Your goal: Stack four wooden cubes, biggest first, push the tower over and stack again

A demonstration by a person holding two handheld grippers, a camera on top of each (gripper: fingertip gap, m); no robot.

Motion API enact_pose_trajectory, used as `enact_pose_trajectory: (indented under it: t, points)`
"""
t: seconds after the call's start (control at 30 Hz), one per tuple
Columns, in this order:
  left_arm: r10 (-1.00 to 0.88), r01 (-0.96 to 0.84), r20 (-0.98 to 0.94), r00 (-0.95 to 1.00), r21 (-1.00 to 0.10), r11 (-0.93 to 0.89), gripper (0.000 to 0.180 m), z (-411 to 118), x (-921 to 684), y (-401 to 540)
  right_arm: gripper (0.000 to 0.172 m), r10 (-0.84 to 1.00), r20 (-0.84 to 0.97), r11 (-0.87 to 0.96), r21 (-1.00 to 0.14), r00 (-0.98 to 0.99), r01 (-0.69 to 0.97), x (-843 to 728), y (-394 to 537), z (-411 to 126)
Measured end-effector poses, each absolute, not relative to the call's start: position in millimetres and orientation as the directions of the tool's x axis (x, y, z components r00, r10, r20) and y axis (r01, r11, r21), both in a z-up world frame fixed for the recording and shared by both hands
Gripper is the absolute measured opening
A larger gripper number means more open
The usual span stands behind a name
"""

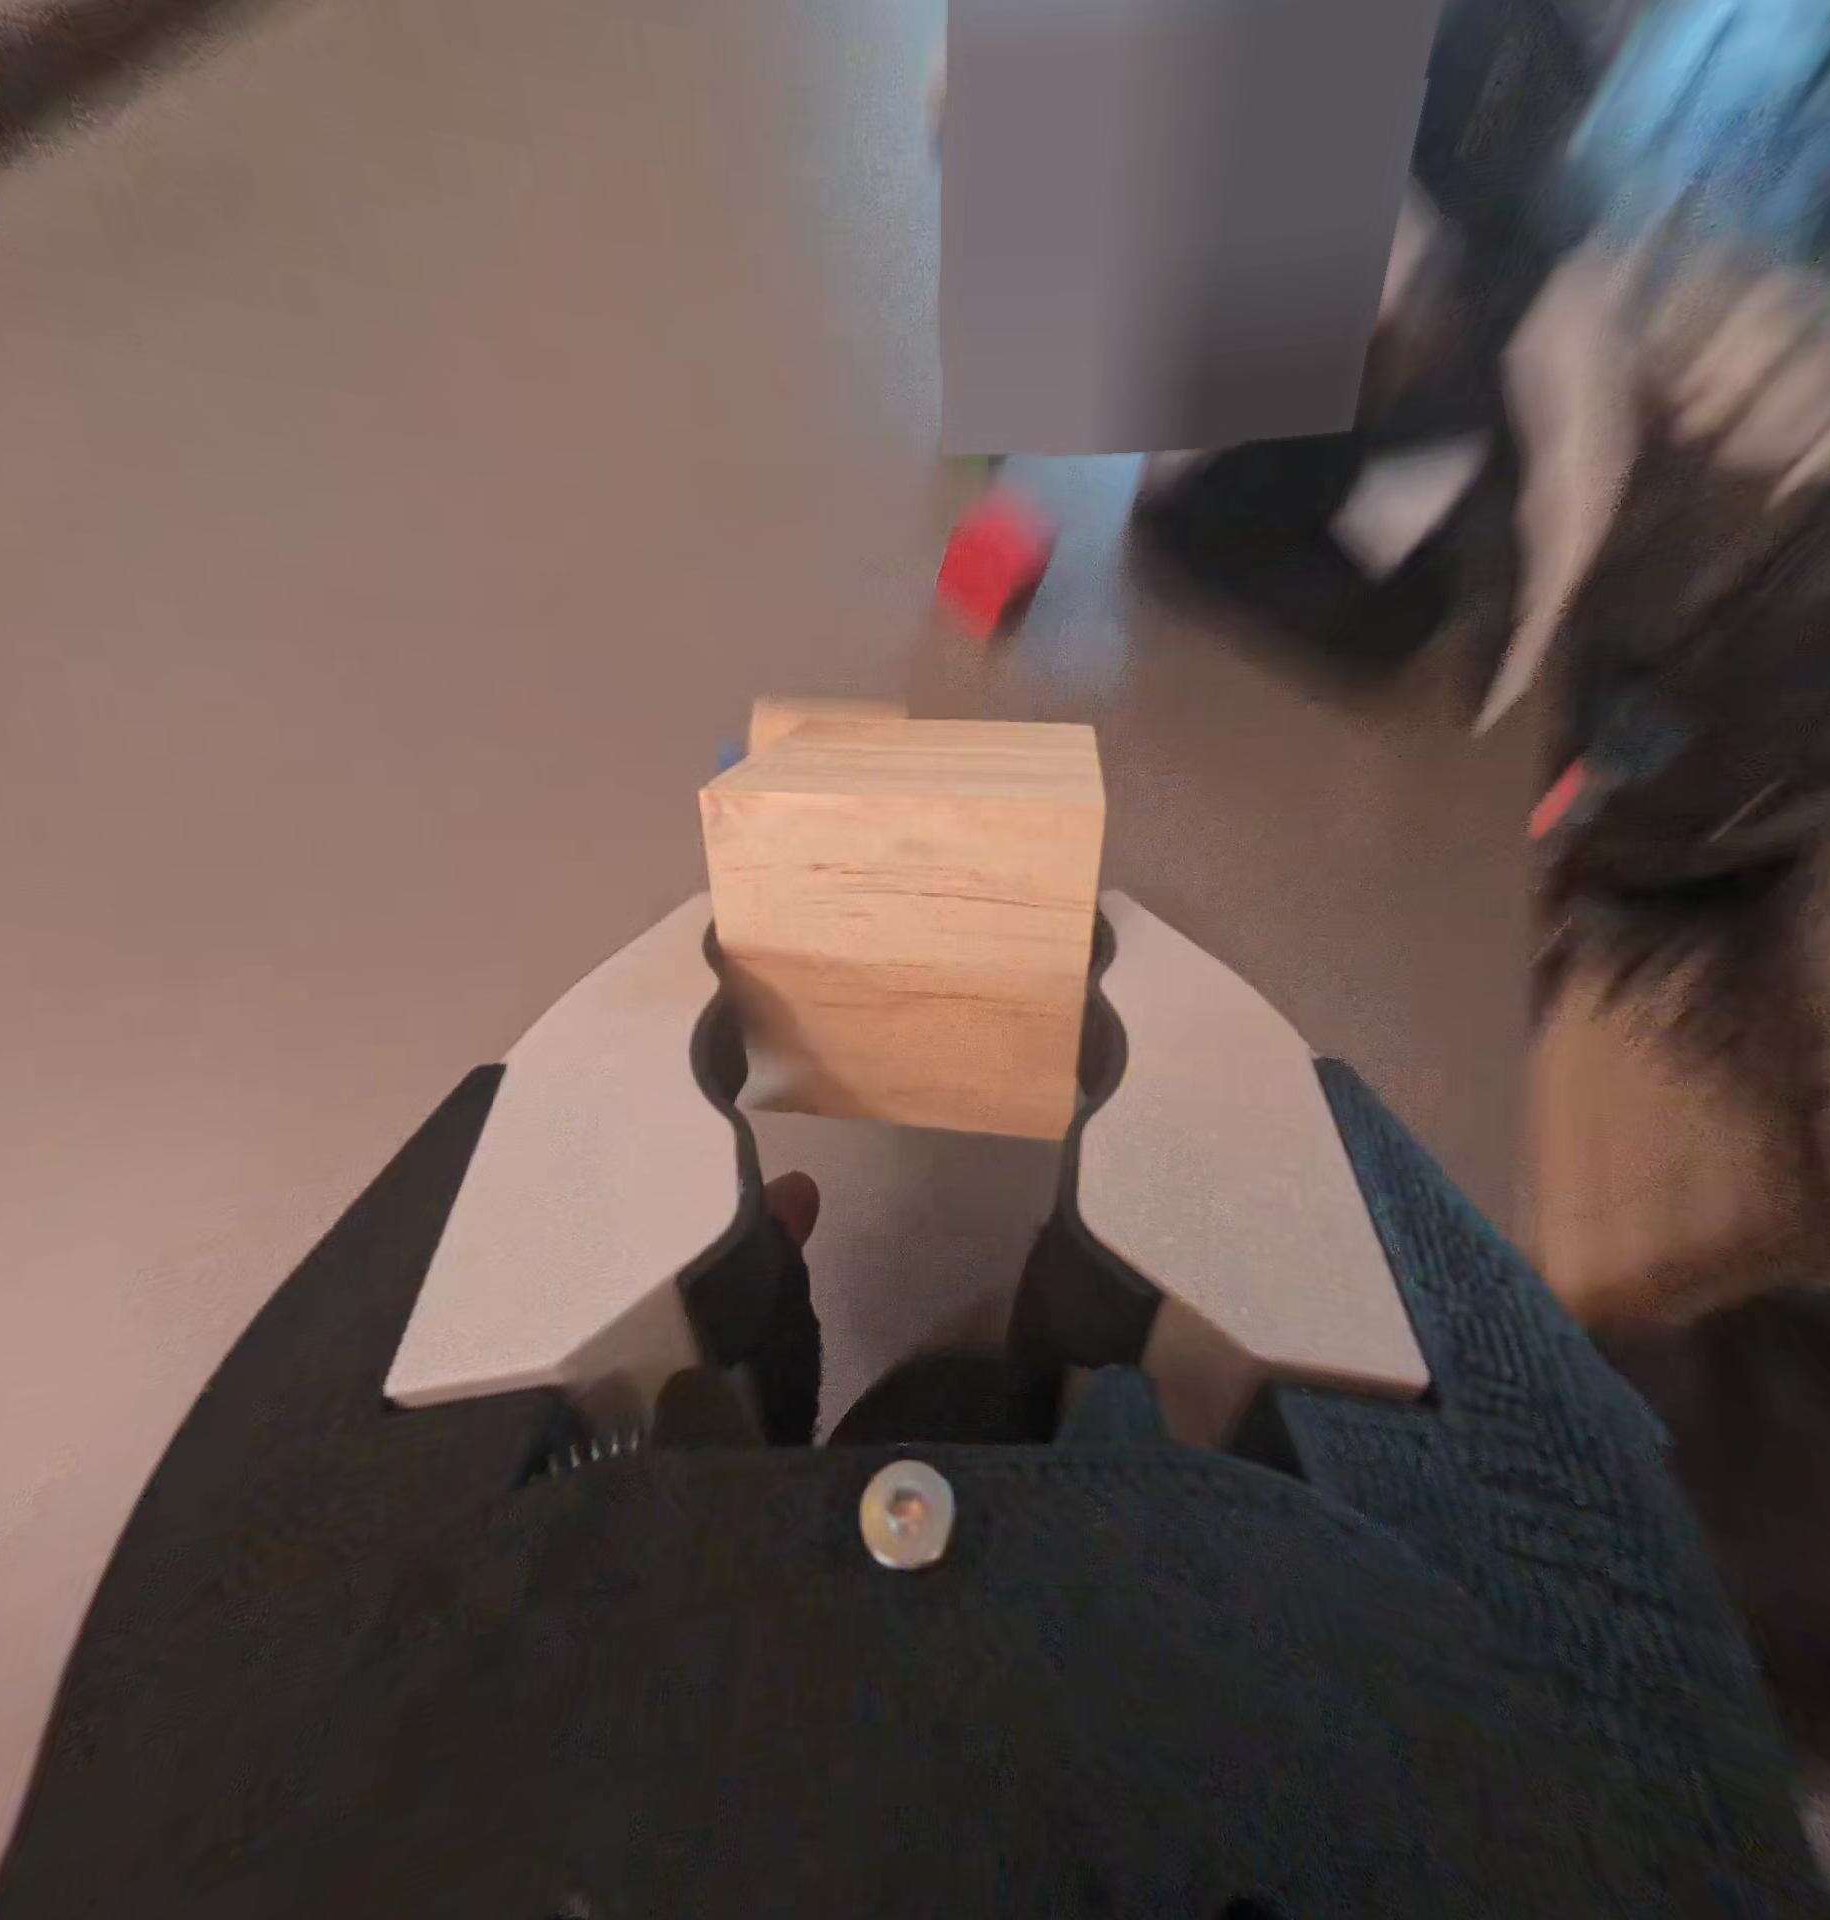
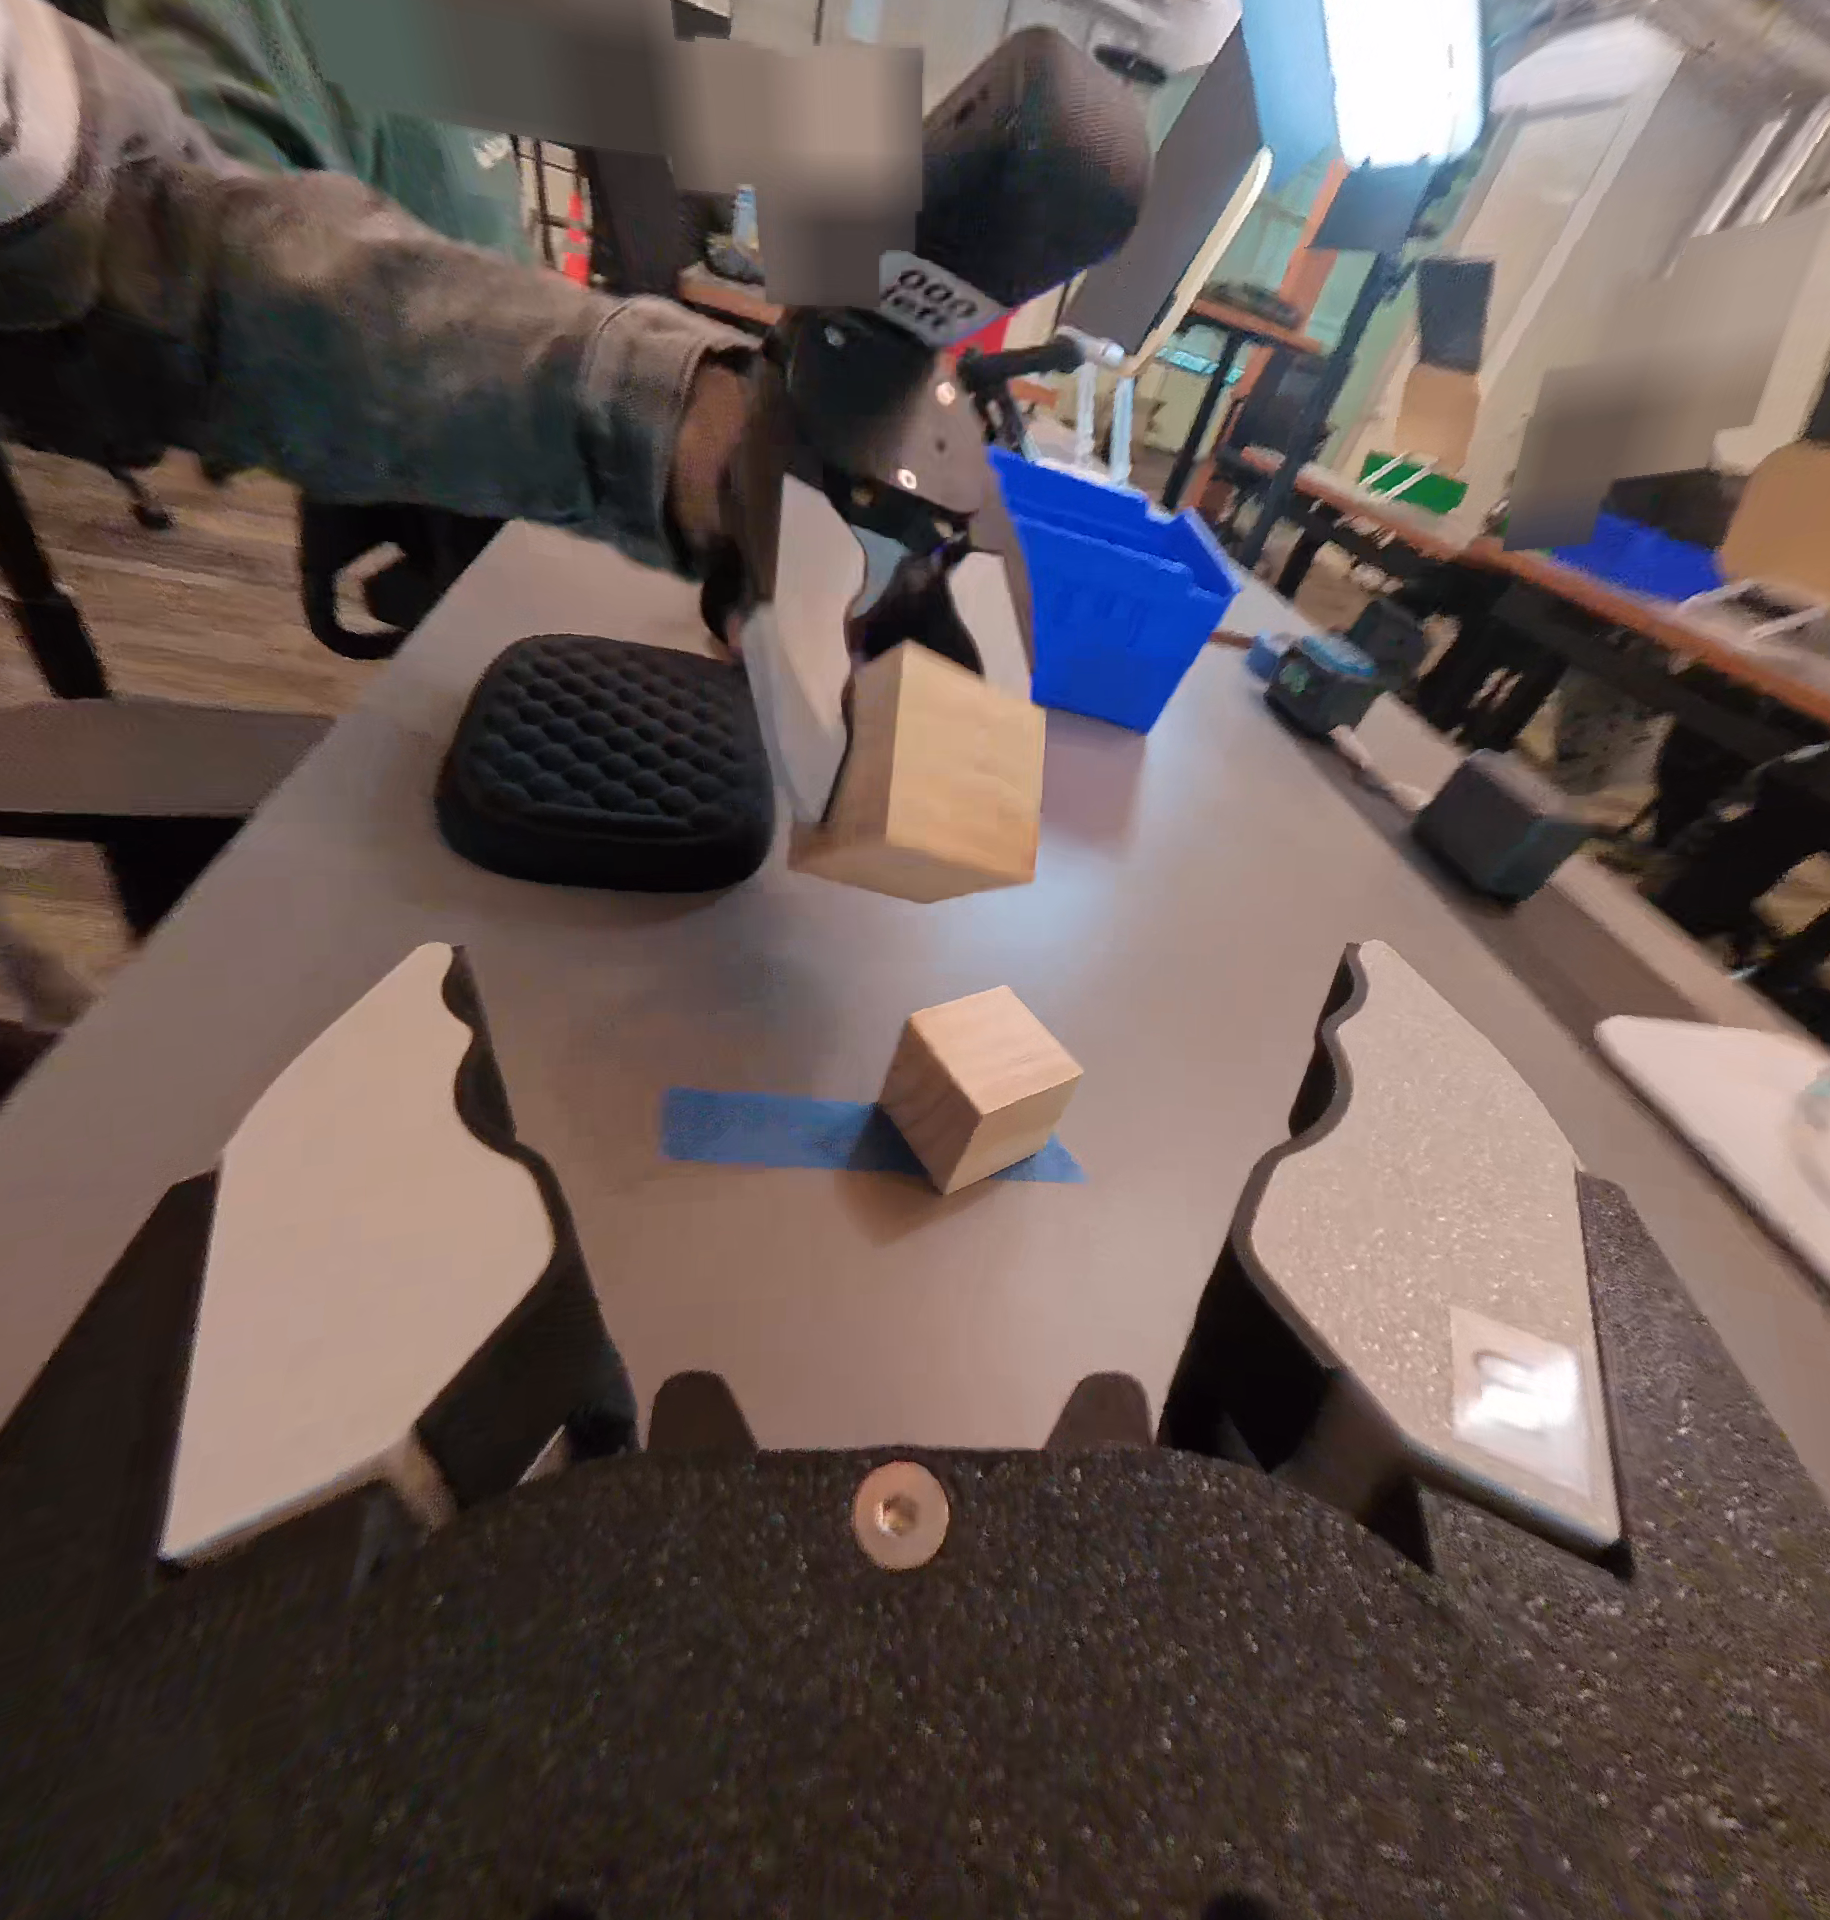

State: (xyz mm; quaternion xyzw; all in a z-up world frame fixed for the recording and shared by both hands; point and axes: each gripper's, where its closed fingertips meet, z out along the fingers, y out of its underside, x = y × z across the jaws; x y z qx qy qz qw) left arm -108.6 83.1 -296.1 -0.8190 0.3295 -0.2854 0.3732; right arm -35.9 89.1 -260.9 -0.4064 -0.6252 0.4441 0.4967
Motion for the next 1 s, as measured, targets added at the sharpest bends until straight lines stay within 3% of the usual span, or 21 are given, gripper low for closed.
enact_pose_trajectory:
  t: [0.03, 0.1, 0.2, 0.4, 0.5, 0.6, 0.67, 0.77, 0.83, 0.93, 1.0]
  points:
    - [-0.723, -0.114, 0.342, 0.600, -0.858, -0.500, 0.062, -275.8, -100.0, 85.1, 0.143, 0.937, 0.318, 0.326, -0.945, -0.144, 0.034, -37.4, 89.9, -256.3]
    - [-0.691, 0.253, 0.574, 0.440, -0.817, -0.518, 0.062, -244.2, -85.3, 80.7, 0.134, 0.894, 0.440, 0.437, -0.898, -0.086, -0.052, -38.6, 86.6, -245.2]
    - [-0.664, 0.426, 0.728, 0.171, -0.662, -0.616, 0.062, -234.9, -59.8, 65.6, 0.124, 0.845, 0.531, 0.522, -0.846, -0.072, -0.114, -38.0, 75.8, -237.9]
    - [-0.652, 0.260, 0.756, 0.063, -0.643, -0.720, 0.062, -255.7, -7.7, 43.9, 0.097, 0.755, 0.638, 0.625, -0.770, -0.152, -0.127, -39.2, 52.2, -247.2]
    - [-0.663, 0.264, 0.747, 0.040, -0.648, -0.715, 0.062, -250.5, 0.9, 45.5, 0.066, 0.682, 0.709, 0.700, -0.704, -0.181, -0.118, -36.8, 41.7, -253.7]
    - [-0.699, 0.207, 0.714, 0.038, -0.690, -0.694, 0.062, -246.0, 1.8, 45.9, 0.066, 0.670, 0.726, 0.720, -0.687, -0.158, -0.104, -35.0, 43.7, -248.4]
    - [-0.750, 0.199, 0.658, 0.062, -0.745, -0.637, 0.072, -236.9, -2.7, 48.4, 0.066, 0.701, 0.694, 0.686, -0.719, -0.163, -0.109, -29.5, 46.8, -243.7]
    - [-0.828, 0.222, 0.462, 0.318, -0.885, -0.408, 0.107, -227.6, -25.7, 72.2, 0.066, 0.770, 0.621, 0.625, -0.780, -0.145, -0.026, -18.6, 71.2, -239.4]
    - [-0.795, 0.096, 0.188, 0.577, -0.982, -0.162, 0.128, -233.9, -46.9, 91.3, 0.066, 0.807, 0.576, 0.587, -0.807, -0.132, 0.064, -6.2, 94.3, -240.5]
    - [-0.659, -0.199, -0.174, 0.732, -0.979, 0.037, 0.138, -256.7, -67.3, 106.6, 0.065, 0.860, 0.478, 0.510, -0.815, -0.177, 0.276, 22.3, 128.9, -253.5]
    - [-0.656, -0.244, -0.210, 0.725, -0.969, 0.040, 0.139, -272.9, -63.8, 105.0, 0.066, 0.884, 0.395, 0.468, -0.748, -0.252, 0.470, 48.2, 149.7, -268.0]
